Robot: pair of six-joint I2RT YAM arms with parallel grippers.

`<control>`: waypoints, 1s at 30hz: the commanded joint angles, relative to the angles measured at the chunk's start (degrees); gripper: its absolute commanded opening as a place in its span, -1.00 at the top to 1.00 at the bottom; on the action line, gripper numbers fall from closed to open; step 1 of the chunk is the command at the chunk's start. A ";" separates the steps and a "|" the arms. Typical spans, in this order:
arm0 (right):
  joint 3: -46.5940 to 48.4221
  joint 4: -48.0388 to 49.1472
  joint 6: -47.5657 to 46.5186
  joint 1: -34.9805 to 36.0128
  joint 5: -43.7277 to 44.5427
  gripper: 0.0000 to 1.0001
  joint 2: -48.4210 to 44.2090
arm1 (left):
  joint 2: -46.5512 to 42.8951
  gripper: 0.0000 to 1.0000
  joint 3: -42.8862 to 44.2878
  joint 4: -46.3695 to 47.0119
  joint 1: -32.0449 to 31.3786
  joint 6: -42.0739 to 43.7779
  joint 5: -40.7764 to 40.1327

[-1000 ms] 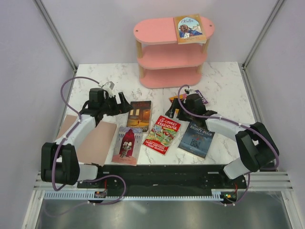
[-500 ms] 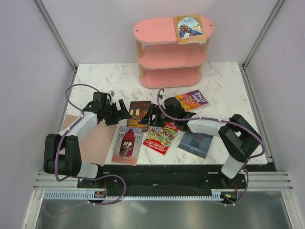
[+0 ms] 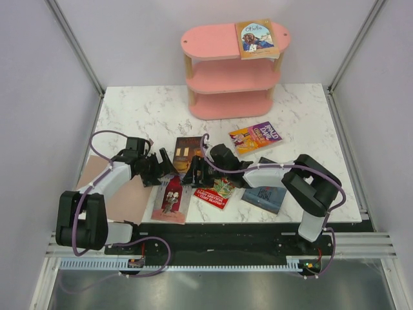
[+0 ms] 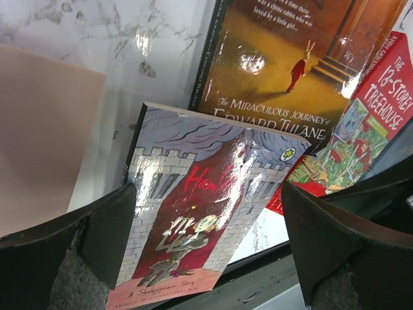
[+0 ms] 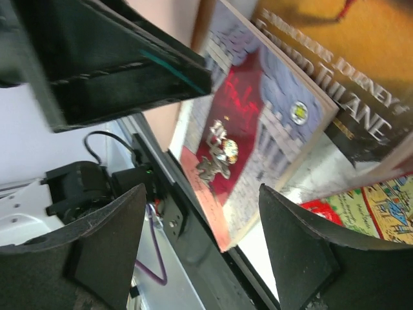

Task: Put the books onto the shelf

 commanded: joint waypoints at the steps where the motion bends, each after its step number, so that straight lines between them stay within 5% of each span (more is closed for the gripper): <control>1: 2.44 -5.59 -1.87 1.13 2.16 -0.56 1.17 | -0.29 -0.99 -0.09 -0.28 0.13 -1.90 0.63; 7: 2.53 -7.36 -2.33 2.01 5.68 -0.59 2.48 | 1.02 -0.99 -0.26 0.16 0.13 -1.82 0.28; 12: -0.54 6.41 2.32 2.45 3.06 -0.58 6.43 | 2.08 -0.99 -0.61 0.95 0.13 -1.73 0.89; 19: 3.50 11.80 5.05 3.68 -0.73 -0.56 14.17 | 3.92 -0.99 -1.23 2.36 0.13 -1.90 2.38; 23: 2.53 15.76 6.02 3.68 -2.14 0.94 13.48 | 3.58 -0.99 -0.97 2.53 0.13 -1.82 3.61; 30: 2.09 10.24 0.15 3.25 -3.28 1.00 5.40 | -8.96 -1.00 1.40 1.83 0.13 0.55 4.67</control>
